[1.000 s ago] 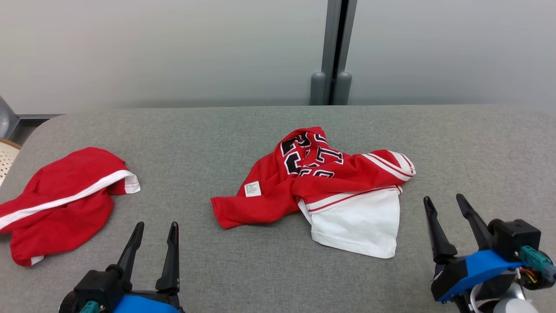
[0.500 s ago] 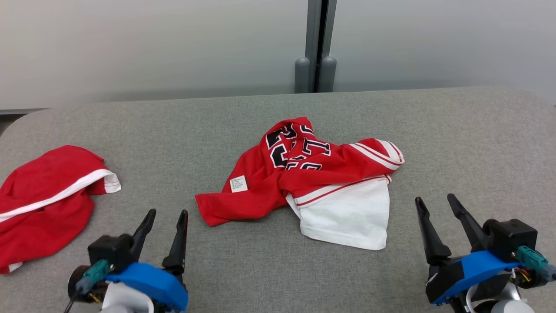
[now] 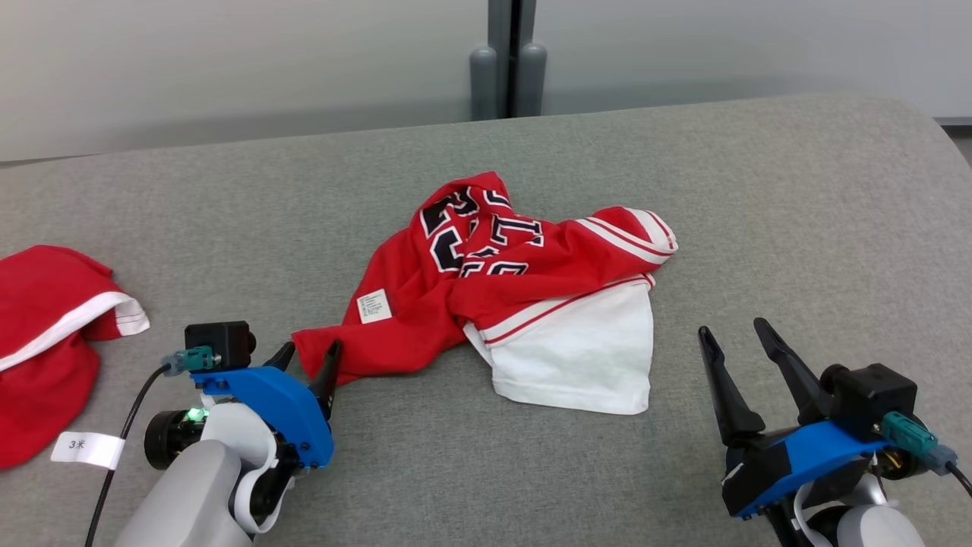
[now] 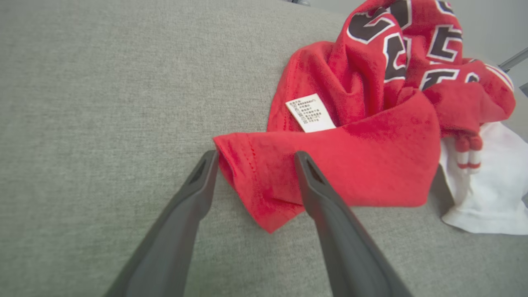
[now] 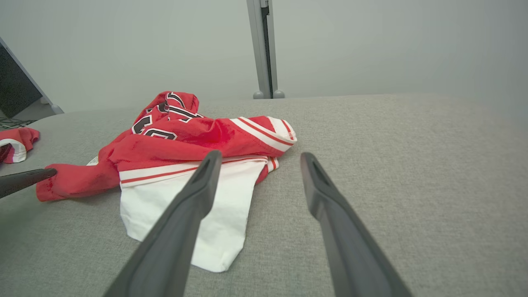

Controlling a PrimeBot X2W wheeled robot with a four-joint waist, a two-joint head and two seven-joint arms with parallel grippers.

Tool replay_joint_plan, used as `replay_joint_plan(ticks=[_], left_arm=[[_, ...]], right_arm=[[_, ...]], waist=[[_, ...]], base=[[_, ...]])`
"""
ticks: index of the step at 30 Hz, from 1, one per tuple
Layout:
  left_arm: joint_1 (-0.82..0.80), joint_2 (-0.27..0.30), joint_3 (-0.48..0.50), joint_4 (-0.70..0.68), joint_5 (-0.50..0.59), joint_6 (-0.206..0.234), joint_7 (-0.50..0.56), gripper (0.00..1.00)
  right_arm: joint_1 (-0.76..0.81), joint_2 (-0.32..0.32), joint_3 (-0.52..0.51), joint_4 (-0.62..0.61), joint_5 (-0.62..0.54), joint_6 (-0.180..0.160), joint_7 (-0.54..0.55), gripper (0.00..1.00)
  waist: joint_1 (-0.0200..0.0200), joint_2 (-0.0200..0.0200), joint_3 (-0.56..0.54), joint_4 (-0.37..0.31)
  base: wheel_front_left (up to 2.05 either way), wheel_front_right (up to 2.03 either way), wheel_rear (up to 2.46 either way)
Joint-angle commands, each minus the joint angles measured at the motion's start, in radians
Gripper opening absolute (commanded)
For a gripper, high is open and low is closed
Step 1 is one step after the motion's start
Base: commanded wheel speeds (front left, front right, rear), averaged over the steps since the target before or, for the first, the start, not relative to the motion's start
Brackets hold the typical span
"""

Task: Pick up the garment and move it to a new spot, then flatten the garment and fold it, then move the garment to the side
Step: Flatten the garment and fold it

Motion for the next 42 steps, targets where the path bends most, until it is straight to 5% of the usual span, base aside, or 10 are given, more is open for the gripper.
replay_joint_plan(ticks=[1, 4, 5, 8, 18, 29, 31, 32, 39, 42], left_arm=[[-0.028, -0.006, 0.005, 0.036, -0.006, -0.004, 0.001, 1.0], [-0.056, -0.011, -0.001, 0.081, -0.003, -0.016, -0.011, 0.93], [-0.061, -0.012, -0.004, 0.092, 0.0, -0.02, -0.015, 0.78], [-0.077, -0.007, -0.015, 0.116, 0.011, -0.031, -0.041, 0.0], [-0.041, 0.034, -0.134, 0.048, 0.122, -0.066, -0.217, 0.0], [0.081, 0.236, -0.486, -0.258, 0.357, -0.07, -0.283, 0.0], [0.093, 0.259, -0.531, -0.285, 0.39, -0.07, -0.283, 0.31], [0.098, 0.271, -0.552, -0.289, 0.405, -0.07, -0.273, 1.0], [0.098, 0.337, -0.722, -0.329, 0.408, -0.07, -0.218, 1.0], [0.087, 0.37, -0.708, -0.345, 0.341, -0.068, -0.229, 1.0]], right_arm=[[-0.018, 0.0, 0.006, 0.003, 0.012, 0.0, -0.006, 1.0], [-0.026, 0.0, 0.011, 0.007, 0.017, 0.0, -0.014, 1.0], [-0.027, 0.0, 0.011, 0.008, 0.015, 0.0, -0.016, 1.0], [-0.029, 0.0, 0.009, 0.014, 0.016, 0.0, -0.022, 1.0], [-0.001, 0.0, 0.003, 0.022, 0.02, 0.0, -0.017, 1.0], [0.025, 0.0, -0.007, 0.0, 0.019, 0.0, 0.002, 1.0], [0.028, 0.0, -0.007, 0.0, 0.021, 0.0, 0.004, 1.0], [0.029, 0.0, -0.008, 0.0, 0.023, 0.0, 0.005, 1.0], [0.029, 0.0, -0.016, -0.002, 0.029, 0.0, 0.007, 1.0], [0.03, 0.0, -0.023, -0.001, 0.031, 0.0, 0.001, 1.0]], waist=[[0.0, 0.0, 0.016, -0.021], [0.0, 0.0, 0.025, -0.036], [0.0, 0.0, 0.026, -0.04], [0.0, 0.0, 0.026, -0.046], [0.0, 0.0, -0.018, -0.022], [0.0, 0.0, -0.045, 0.023], [0.0, 0.0, -0.047, 0.028], [0.0, 0.0, -0.047, 0.031], [0.0, 0.0, -0.044, 0.034], [0.0, 0.0, -0.039, 0.036]], base=[[0.0, 0.0, 0.0], [0.0, 0.0, 0.0], [0.0, 0.0, 0.0], [0.0, 0.0, 0.0], [0.0, 0.0, 0.0], [0.0, 0.0, 0.0], [0.0, 0.0, 0.0], [0.0, 0.0, 0.0], [0.0, 0.0, 0.0], [0.0, 0.0, 0.0]])
